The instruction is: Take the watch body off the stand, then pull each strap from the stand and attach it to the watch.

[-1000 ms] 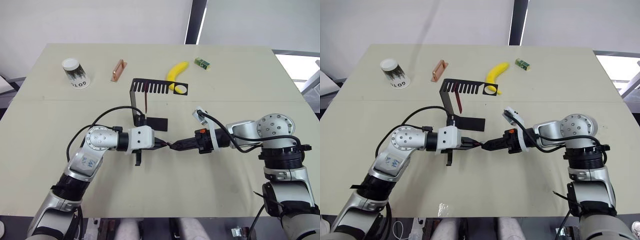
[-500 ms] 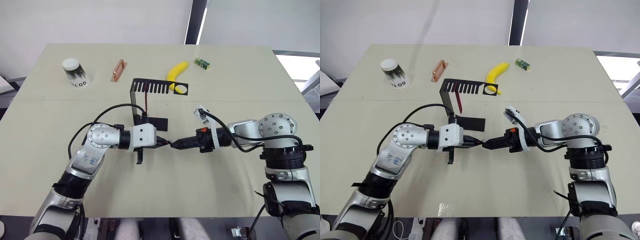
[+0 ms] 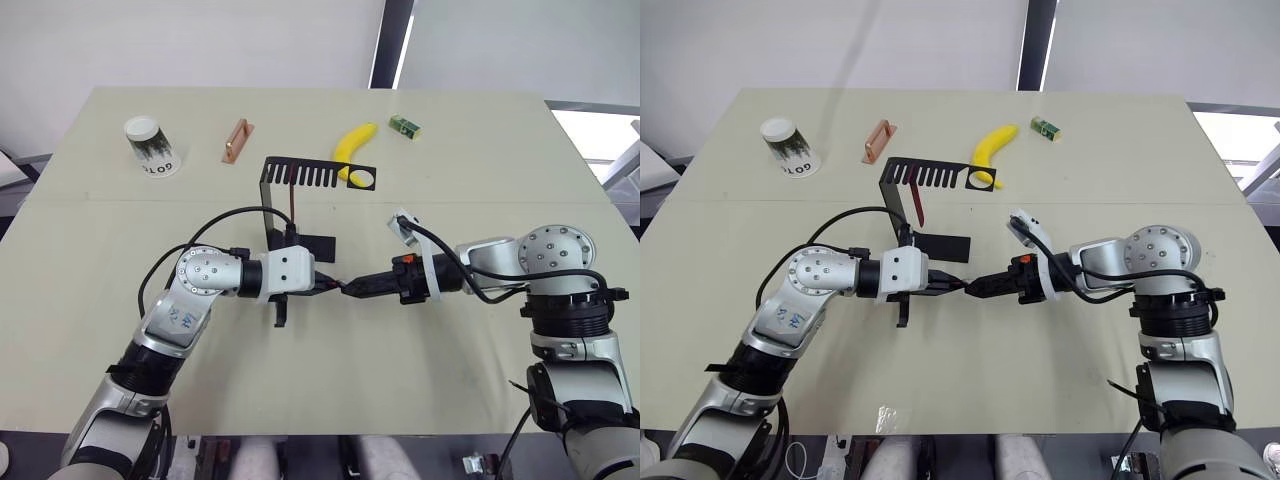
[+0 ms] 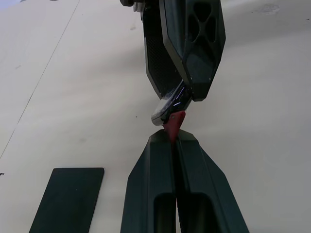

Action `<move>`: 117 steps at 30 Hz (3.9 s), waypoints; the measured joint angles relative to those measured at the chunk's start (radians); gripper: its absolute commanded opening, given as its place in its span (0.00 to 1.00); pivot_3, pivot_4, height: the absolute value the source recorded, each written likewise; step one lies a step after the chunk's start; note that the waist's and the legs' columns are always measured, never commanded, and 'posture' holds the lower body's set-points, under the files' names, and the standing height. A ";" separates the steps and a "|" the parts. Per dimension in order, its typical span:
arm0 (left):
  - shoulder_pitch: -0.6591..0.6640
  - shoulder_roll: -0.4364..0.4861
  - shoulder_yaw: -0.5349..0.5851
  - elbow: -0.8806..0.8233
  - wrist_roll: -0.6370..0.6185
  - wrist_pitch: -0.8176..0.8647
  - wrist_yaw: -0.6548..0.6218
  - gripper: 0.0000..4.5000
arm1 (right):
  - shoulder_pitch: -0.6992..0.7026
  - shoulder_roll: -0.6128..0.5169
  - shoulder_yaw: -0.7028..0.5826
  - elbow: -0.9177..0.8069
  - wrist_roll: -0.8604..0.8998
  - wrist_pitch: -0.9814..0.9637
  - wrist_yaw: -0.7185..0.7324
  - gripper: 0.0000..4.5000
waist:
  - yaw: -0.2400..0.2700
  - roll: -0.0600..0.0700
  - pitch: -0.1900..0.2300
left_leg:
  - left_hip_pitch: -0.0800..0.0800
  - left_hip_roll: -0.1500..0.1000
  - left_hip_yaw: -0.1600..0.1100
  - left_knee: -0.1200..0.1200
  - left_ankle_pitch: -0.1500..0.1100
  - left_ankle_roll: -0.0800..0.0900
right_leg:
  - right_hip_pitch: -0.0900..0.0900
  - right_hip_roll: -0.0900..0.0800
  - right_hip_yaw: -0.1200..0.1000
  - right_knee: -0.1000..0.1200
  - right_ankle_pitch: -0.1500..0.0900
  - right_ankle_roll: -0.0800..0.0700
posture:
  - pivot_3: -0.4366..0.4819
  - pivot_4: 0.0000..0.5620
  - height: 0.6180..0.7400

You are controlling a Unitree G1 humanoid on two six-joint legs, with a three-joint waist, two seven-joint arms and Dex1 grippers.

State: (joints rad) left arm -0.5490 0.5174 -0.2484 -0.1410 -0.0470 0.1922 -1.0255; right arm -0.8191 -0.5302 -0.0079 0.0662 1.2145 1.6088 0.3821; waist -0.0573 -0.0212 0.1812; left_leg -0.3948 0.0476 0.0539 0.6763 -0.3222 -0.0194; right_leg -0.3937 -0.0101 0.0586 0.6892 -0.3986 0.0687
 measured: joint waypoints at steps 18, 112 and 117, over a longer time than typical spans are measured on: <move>-0.010 -0.008 0.000 0.002 0.013 0.017 0.002 0.00 | -0.004 0.001 0.000 -0.015 0.000 -0.001 0.000 0.34 | 0.000 0.000 0.000 | 0.000 0.000 0.000 0.000 0.000 0.000 | 0.000 0.000 0.000 0.000 0.000 0.000 | 0.48 0.27 1.00; 0.083 0.297 0.272 -0.252 -0.422 0.392 -0.171 0.99 | 0.095 -0.198 0.238 -0.416 -0.330 -0.410 0.399 0.34 | 0.000 0.000 0.000 | -0.006 -0.001 -0.006 0.005 0.000 0.001 | -0.002 0.000 -0.002 -0.001 0.000 0.000 | 0.48 0.27 1.00; 0.103 0.331 0.287 -0.243 -0.464 0.419 -0.172 0.99 | 0.168 -0.270 0.304 -0.454 -0.548 -0.758 0.568 0.34 | 0.002 0.000 0.000 | -0.007 -0.001 -0.006 0.006 -0.001 0.002 | -0.002 0.000 -0.003 -0.001 0.000 0.000 | 0.48 0.27 1.00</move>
State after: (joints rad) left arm -0.4460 0.8484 0.0389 -0.3845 -0.5114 0.6108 -1.1974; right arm -0.6512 -0.8000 0.2963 -0.3873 0.6668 0.8507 0.9499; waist -0.0554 -0.0210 0.1812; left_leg -0.4014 0.0468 0.0480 0.6819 -0.3231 -0.0178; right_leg -0.3956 -0.0098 0.0561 0.6884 -0.3986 0.0687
